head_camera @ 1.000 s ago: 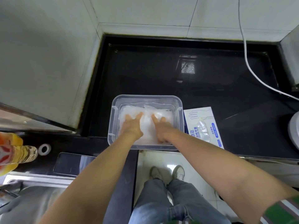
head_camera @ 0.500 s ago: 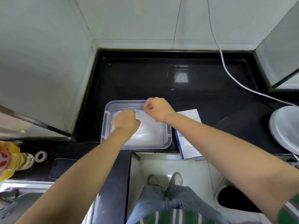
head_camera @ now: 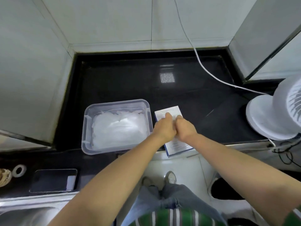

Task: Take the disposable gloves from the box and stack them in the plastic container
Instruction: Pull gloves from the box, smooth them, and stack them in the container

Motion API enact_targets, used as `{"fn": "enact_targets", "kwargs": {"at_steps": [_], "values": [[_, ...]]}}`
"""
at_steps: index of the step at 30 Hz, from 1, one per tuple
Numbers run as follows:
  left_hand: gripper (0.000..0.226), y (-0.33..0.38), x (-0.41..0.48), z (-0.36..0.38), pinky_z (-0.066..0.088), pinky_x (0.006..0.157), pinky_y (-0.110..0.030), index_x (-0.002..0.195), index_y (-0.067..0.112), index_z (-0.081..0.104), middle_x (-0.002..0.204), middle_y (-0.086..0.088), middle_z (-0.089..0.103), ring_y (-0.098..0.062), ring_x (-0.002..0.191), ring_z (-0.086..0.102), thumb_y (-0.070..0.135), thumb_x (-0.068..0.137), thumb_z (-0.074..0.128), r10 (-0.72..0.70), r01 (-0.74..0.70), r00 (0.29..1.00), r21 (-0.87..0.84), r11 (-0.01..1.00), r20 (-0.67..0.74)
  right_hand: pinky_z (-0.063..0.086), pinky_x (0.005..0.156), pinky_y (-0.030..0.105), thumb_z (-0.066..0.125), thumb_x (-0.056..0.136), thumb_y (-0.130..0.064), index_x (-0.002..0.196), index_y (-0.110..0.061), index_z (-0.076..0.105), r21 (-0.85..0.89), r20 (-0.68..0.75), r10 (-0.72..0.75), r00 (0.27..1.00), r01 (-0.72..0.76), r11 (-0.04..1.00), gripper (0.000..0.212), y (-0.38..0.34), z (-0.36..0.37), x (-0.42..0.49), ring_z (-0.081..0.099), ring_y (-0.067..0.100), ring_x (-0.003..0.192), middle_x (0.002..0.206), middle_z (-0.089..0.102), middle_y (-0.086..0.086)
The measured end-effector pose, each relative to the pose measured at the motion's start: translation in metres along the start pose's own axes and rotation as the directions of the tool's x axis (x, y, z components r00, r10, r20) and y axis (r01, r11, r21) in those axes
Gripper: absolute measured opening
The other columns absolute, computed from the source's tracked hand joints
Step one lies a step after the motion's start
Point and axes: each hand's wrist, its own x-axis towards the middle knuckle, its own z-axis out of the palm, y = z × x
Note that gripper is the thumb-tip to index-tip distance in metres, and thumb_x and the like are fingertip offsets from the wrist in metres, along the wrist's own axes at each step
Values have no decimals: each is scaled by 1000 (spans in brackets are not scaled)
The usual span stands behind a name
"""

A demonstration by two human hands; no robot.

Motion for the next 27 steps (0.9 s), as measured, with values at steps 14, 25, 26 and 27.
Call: {"fn": "enact_targets", "kwargs": {"at_steps": [14,25,26,27], "values": [[65,-23,8,45,47,92,-41,130,10,36,127,-14,49,-34,112,56,22,81,77,-90,90,996,-13,996,16,45,68,26,50,95,-13,79,-12,65,186,58,-82,995,70,980,22,13,-2,14,57,24,84,95,49,-1],[76,-23,10,46,49,96,-42,139,13,30,131,-13,48,-34,116,56,22,80,79,-100,100,995,18,995,26,47,65,24,66,89,-13,69,-15,59,574,53,1,999,-31,818,21,18,-28,14,57,20,77,76,58,-1],[76,-23,10,46,49,96,-43,139,13,31,132,-13,47,-35,115,56,21,81,78,-100,100,995,15,995,24,46,65,25,65,88,-8,68,-17,59,634,-5,-22,1000,21,773,23,17,-31,15,57,19,76,75,60,-1],[75,-22,9,46,49,96,-43,139,12,30,132,-13,47,-35,115,56,20,81,78,-101,101,995,14,995,24,47,68,27,64,88,-6,69,-17,60,718,-61,-31,998,65,693,23,17,-34,14,58,17,76,77,62,0]]}}
